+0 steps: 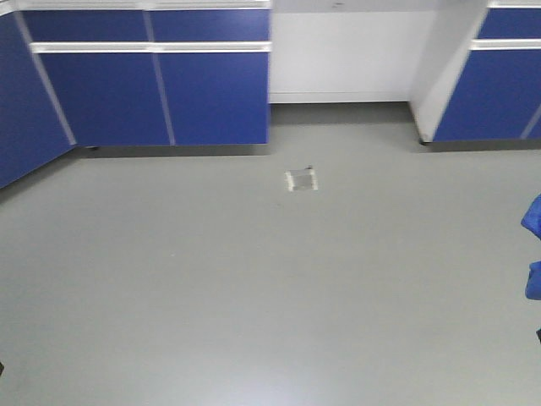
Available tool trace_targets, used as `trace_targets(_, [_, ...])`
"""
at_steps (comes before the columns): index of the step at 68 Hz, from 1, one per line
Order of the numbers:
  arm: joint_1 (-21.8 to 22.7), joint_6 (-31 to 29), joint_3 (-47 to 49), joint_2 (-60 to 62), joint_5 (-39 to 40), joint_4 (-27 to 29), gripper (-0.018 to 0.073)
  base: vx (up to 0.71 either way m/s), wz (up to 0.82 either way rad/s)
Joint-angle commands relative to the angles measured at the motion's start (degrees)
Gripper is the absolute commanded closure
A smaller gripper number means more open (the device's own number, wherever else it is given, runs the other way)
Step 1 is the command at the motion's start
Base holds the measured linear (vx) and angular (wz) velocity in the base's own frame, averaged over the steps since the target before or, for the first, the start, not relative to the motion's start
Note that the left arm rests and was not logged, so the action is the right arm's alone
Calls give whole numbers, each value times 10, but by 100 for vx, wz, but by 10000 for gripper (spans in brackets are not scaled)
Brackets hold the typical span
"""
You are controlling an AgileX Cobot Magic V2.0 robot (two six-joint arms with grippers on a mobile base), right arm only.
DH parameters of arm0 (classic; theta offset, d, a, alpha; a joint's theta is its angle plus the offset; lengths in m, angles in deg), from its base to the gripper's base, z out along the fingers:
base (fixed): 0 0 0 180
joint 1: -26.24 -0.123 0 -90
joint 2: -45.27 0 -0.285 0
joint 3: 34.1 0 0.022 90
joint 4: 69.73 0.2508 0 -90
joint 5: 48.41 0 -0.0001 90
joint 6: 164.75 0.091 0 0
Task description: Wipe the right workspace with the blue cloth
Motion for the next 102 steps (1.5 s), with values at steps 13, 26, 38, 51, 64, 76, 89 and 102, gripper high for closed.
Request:
trace_targets(13, [0,-2,16,-6,52,0,559,11,-51])
trace_targets(26, [0,-2,16,-6,52,0,559,18,-43])
trace_targets(38, [0,-2,16,-6,52,0,559,24,-34])
trace_targets(51, [0,-2,16,-6,52,0,559,28,-26])
trace_targets(64, [0,-2,16,-6,52,0,559,32,-21])
trace_targets(76, [0,-2,16,-6,52,0,559,36,-19])
trace_targets(89, [0,-2,16,-6,52,0,559,41,-20])
trace_targets(102, [0,-2,16,-6,52,0,559,44,-16])
